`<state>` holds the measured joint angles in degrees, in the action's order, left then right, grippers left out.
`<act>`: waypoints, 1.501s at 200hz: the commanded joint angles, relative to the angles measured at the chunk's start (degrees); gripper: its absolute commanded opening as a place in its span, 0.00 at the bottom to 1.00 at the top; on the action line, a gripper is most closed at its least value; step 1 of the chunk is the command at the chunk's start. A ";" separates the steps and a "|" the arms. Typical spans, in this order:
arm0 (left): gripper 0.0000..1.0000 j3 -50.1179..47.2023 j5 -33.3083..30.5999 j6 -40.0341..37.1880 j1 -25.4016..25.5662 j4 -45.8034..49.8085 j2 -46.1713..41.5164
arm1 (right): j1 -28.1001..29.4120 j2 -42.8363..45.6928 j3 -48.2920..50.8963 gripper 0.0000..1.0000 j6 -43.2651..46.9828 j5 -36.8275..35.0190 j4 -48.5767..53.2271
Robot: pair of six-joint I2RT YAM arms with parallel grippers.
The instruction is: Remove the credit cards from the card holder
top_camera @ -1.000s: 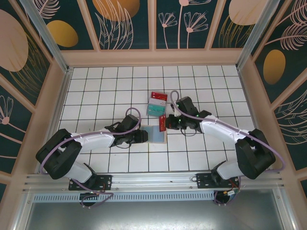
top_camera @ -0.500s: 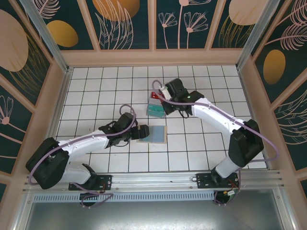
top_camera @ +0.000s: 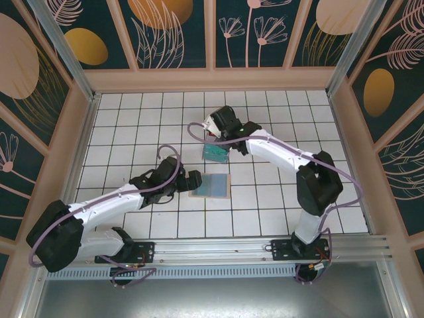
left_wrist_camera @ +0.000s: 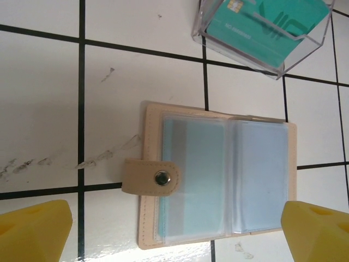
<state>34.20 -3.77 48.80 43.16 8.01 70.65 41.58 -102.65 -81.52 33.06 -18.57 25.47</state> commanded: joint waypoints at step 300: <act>0.94 -0.96 2.86 -0.40 -0.26 -1.76 -1.59 | -4.49 -0.60 -5.18 0.33 -27.18 2.39 3.18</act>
<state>32.88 -3.05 49.12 43.16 8.36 68.27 37.36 -111.26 -88.71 19.07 -21.69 24.73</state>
